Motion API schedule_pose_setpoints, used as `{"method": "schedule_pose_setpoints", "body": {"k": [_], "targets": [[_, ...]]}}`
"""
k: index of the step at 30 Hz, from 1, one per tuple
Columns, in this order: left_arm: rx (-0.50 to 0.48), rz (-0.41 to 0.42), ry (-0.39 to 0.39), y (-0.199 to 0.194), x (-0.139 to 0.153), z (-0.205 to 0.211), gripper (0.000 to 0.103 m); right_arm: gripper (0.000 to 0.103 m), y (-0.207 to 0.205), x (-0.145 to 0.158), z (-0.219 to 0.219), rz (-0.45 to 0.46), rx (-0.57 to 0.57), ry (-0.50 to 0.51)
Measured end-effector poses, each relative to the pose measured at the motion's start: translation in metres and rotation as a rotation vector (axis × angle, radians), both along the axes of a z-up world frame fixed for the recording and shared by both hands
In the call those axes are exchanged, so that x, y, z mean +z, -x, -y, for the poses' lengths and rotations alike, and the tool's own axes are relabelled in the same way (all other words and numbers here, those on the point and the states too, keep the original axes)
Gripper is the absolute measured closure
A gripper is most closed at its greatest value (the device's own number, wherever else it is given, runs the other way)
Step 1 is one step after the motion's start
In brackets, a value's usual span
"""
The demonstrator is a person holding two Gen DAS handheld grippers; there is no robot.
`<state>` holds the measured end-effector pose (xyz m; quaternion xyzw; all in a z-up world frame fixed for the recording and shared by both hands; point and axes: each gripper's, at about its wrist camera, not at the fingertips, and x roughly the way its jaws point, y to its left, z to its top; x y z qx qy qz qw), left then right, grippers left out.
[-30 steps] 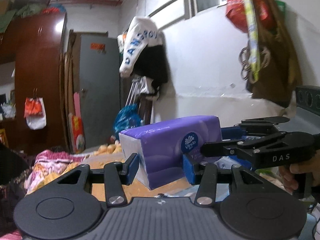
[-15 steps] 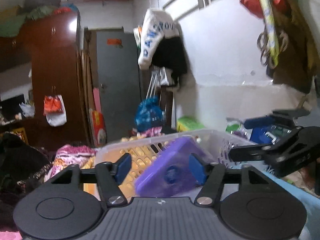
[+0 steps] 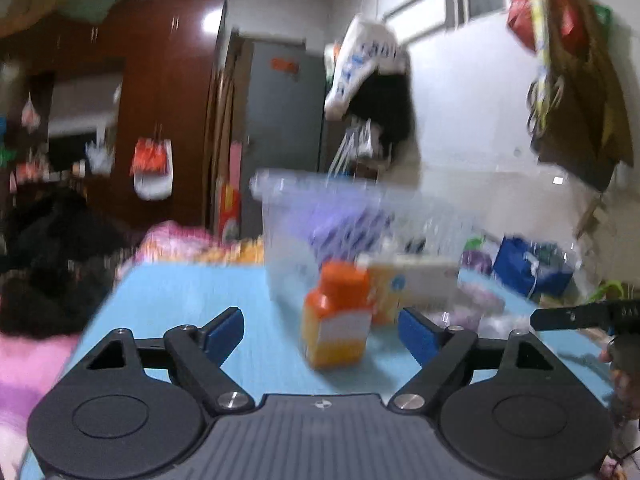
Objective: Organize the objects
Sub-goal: 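Grasp the orange pill bottle with the left gripper while the right grasps the white roll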
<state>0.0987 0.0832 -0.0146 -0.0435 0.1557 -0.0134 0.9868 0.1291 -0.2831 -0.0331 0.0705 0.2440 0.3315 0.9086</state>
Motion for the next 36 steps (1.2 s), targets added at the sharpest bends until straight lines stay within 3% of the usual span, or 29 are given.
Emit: {"method": "schedule_pose_setpoints", "body": {"k": [2, 5, 10, 15, 19, 26, 29, 30, 32, 36], "targets": [[0.037, -0.015, -0.005, -0.002, -0.002, -0.002, 0.016, 0.000, 0.001, -0.003, -0.012, 0.025, -0.020, 0.078], [0.028, -0.030, -0.002, -0.006, -0.005, 0.002, 0.016, 0.000, 0.000, 0.001, -0.014, 0.044, -0.001, 0.068], [0.027, -0.078, -0.038, -0.014, -0.012, 0.019, 0.016, 0.000, -0.008, 0.003, -0.029, 0.052, -0.025, 0.155], [0.043, -0.139, -0.049, -0.030, -0.016, 0.030, 0.016, 0.004, -0.008, -0.001, -0.029, 0.051, -0.044, 0.161], [0.083, -0.161, -0.046, -0.038, -0.014, 0.034, 0.016, 0.014, -0.009, -0.002, -0.028, 0.040, -0.060, 0.152], [0.099, -0.230, -0.061, -0.058, -0.017, 0.037, 0.018, 0.018, -0.008, -0.002, -0.035, 0.048, -0.050, 0.193], [0.094, -0.263, -0.038, -0.062, -0.019, 0.033, 0.030, 0.022, -0.008, -0.002, -0.037, 0.051, -0.051, 0.202], [0.088, -0.277, -0.029, -0.064, -0.021, 0.032, 0.040, 0.022, -0.007, -0.002, -0.037, 0.055, -0.056, 0.204], [0.087, -0.281, -0.023, -0.065, -0.022, 0.032, 0.049, 0.022, -0.005, -0.002, -0.035, 0.072, -0.067, 0.197], [0.072, -0.266, -0.019, -0.062, -0.021, 0.034, 0.052, 0.022, 0.001, -0.001, -0.029, 0.112, -0.078, 0.151]]}}
